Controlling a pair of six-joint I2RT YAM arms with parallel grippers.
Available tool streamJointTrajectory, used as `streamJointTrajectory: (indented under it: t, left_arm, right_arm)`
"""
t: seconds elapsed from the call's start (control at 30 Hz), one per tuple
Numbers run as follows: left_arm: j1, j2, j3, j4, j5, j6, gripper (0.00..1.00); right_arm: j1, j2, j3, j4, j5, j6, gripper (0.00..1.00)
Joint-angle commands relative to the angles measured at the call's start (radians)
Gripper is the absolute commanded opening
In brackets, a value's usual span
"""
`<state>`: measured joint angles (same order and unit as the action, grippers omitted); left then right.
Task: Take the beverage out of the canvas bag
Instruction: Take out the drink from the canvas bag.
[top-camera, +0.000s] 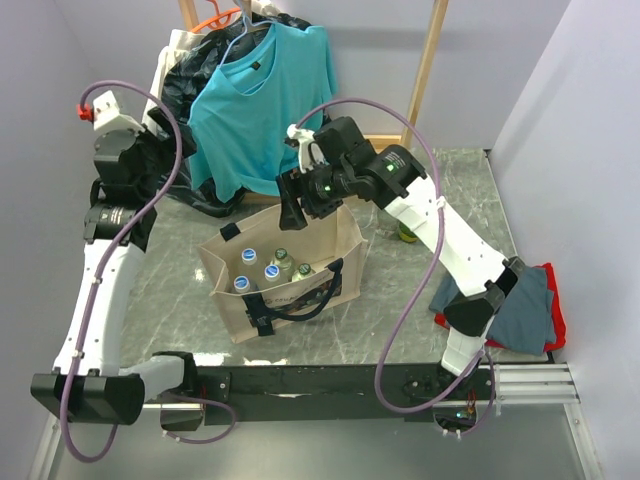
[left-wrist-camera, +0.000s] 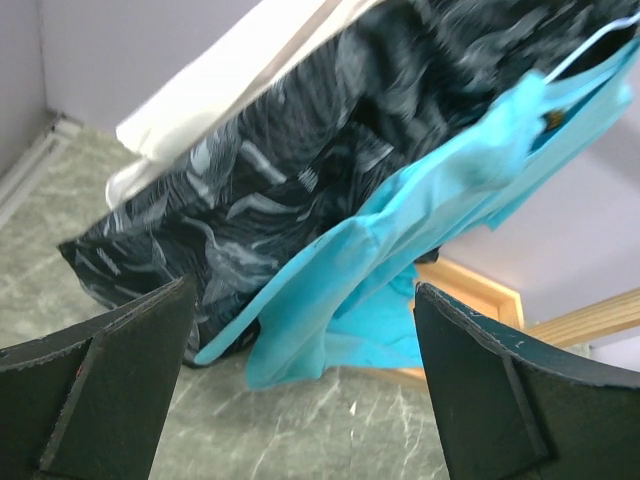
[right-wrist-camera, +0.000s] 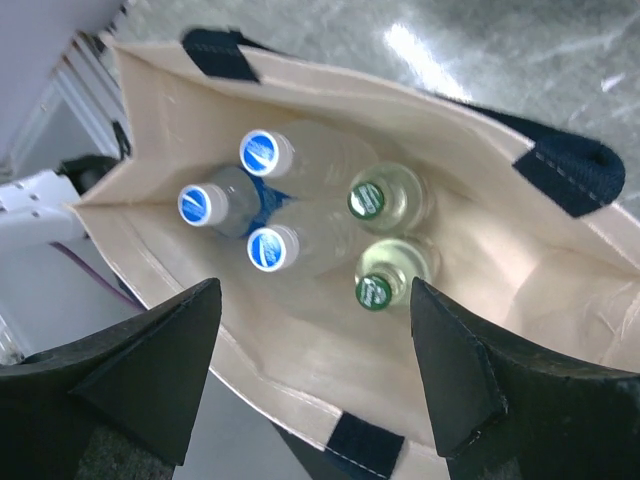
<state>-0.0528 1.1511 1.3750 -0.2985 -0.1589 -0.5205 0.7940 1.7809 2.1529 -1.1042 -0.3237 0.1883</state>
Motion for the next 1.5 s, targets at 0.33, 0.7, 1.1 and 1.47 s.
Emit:
streamJointTrajectory:
  t: [0.33,0.7,1.1,1.47]
  left_arm:
    - [0.005,0.042,0.069,-0.021,0.033,-0.055,0.96]
    - [0.007,0.075,0.107,-0.045,0.036,-0.009,0.96]
    - [0.007,0.058,0.088,-0.050,0.030,0.010,0.96]
    - [0.008,0.058,0.075,-0.044,0.030,0.001,0.96]
  right_arm:
    - [0.010,0.040,-0.108,0.075,0.046,0.031,0.82]
    - [0.040,0.141,-0.064,0.066,0.100,0.010,0.82]
    - [0.102,0.161,-0.113,0.096,0.176,0.033,0.82]
    - [0.113,0.181,-0.166,0.133,0.226,0.036,0.82]
